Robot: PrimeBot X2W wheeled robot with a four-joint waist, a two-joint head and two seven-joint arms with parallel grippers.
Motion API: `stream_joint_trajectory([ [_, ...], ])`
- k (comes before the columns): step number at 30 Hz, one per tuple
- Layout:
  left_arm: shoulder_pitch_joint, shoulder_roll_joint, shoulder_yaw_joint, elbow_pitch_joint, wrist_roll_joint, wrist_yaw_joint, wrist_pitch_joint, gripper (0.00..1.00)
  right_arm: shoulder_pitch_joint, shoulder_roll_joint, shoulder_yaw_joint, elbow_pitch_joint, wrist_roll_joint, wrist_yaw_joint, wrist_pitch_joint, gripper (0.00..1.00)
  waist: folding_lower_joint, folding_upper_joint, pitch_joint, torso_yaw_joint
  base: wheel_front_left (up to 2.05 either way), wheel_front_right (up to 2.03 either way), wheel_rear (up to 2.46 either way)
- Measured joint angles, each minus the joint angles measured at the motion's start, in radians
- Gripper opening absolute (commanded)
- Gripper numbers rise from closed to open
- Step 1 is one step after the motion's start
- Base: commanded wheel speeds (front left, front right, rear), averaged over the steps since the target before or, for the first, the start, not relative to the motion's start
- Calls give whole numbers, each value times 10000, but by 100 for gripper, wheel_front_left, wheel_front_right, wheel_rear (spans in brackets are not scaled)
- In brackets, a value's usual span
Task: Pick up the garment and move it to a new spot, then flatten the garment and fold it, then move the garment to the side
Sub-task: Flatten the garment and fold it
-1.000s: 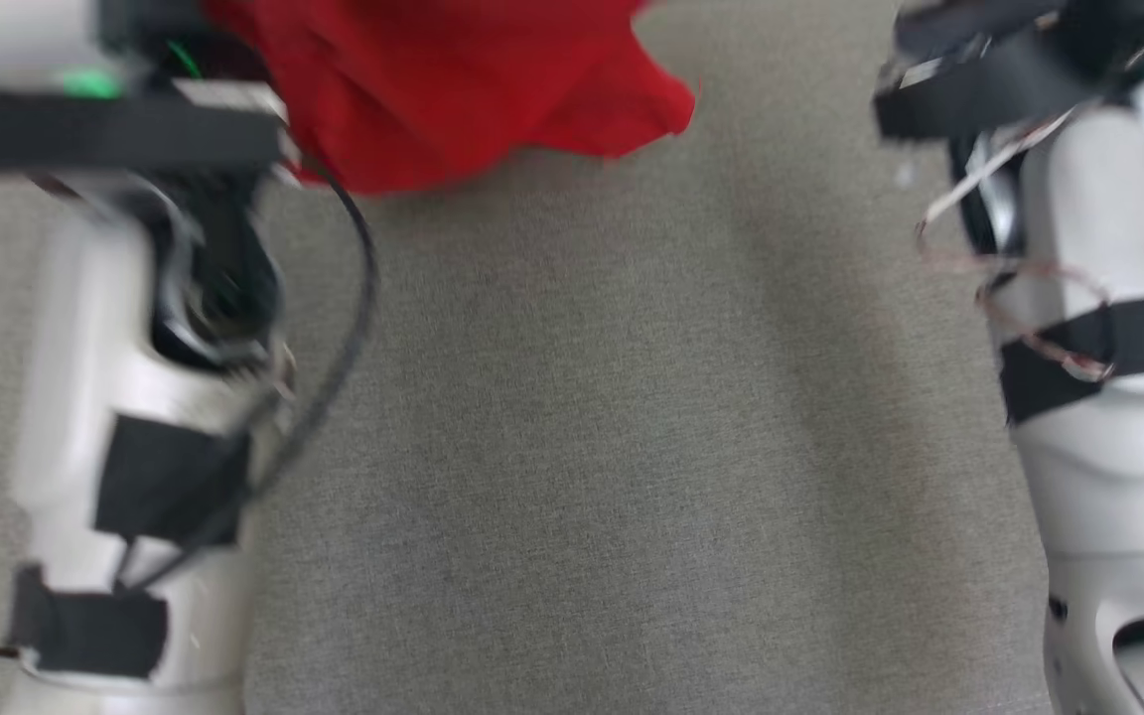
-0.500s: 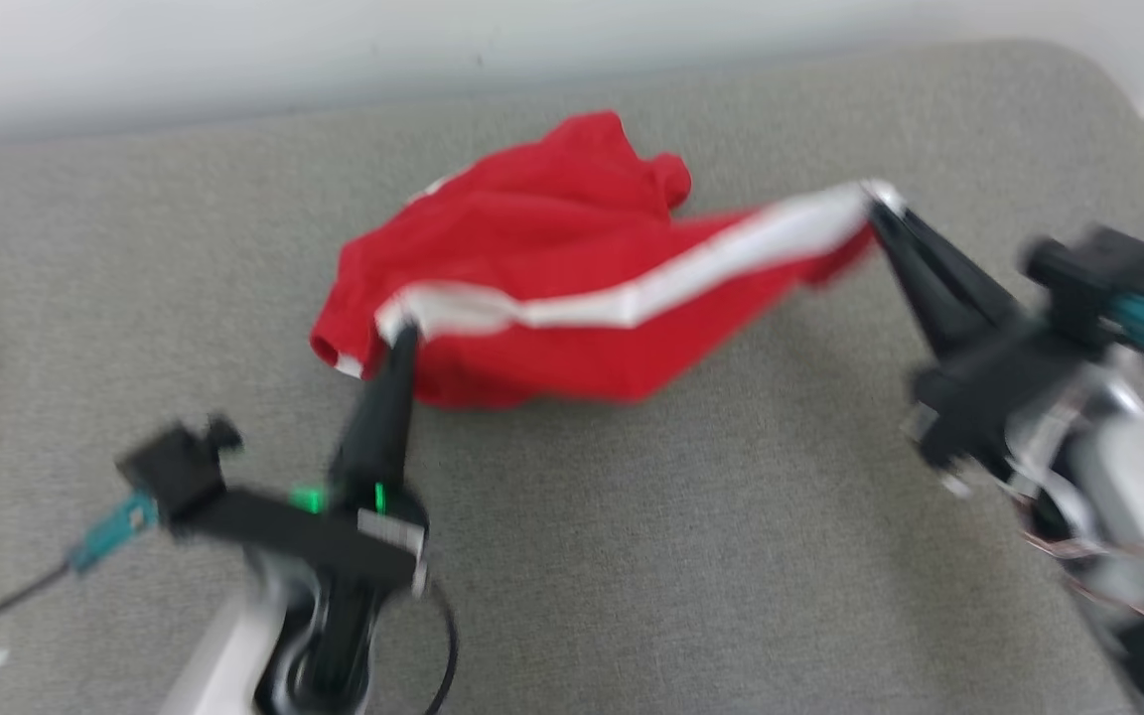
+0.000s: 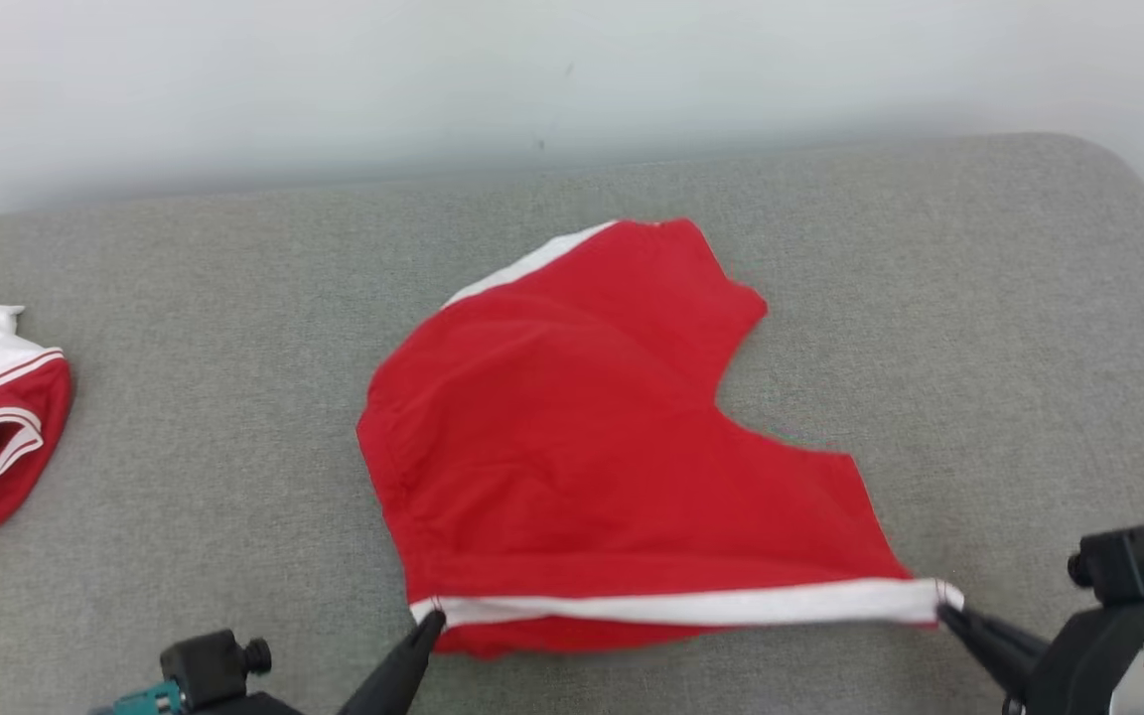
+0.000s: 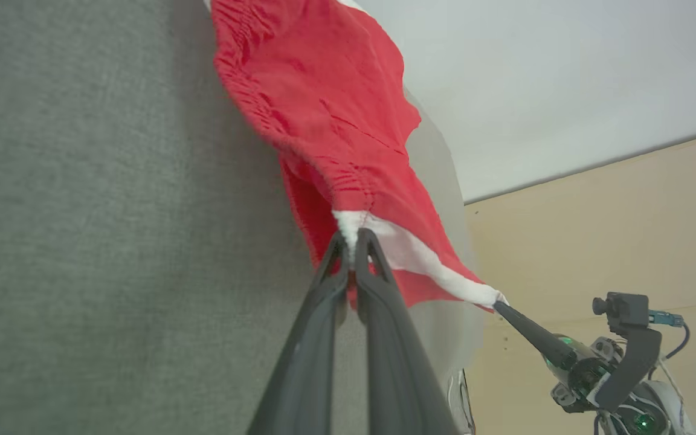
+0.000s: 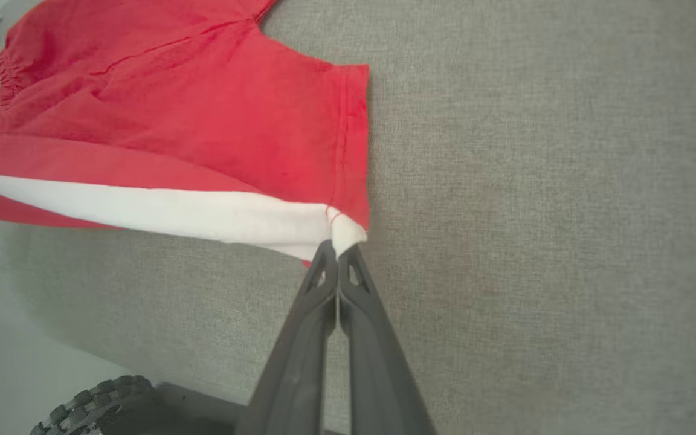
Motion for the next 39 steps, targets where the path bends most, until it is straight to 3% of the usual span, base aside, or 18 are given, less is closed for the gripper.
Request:
stream_joint_trajectory([
  [9, 959, 614, -525, -447, -414, 460, 1110, 0, 1850, 1296, -1919, -844, -199, 0, 2886, 0, 2, 0, 38, 164, 0, 0, 0],
  [13, 1270, 851, -598, -715, -420, 746, 1308, 0, 2179, 1787, -2364, -1833, -401, 0, 3415, 0, 2, 0, 74, 239, 0, 0, 0],
  [17, 1288, 663, -387, -1124, -420, 416, 825, 0, 1558, 1699, -2071, -2677, -268, 0, 2631, 0, 3, 0, 114, 348, 0, 0, 0],
  [22, 826, 209, -374, -1210, -431, 157, 610, 0, 79, 1074, -1271, -2389, -23, 0, 1384, 0, 2, 1, 176, 530, 0, 0, 0],
  [27, -249, -391, -165, -832, -341, 84, 291, 0, -1834, 169, -186, -1216, -263, 0, 132, 0, 3, 2, 300, 767, 0, 0, 0],
  [34, -1747, -1312, 161, 573, 15, -17, -512, 0, -4375, -376, 1195, 780, -970, 0, -1519, 0, 4, 2, 617, 1189, 0, 0, 0],
  [39, -2706, -1919, 244, 1632, 198, -244, -1070, 0, -6026, -374, 1987, 2433, -1475, 0, -2529, 0, 4, 3, 1028, 1495, 0, 0, 0],
])
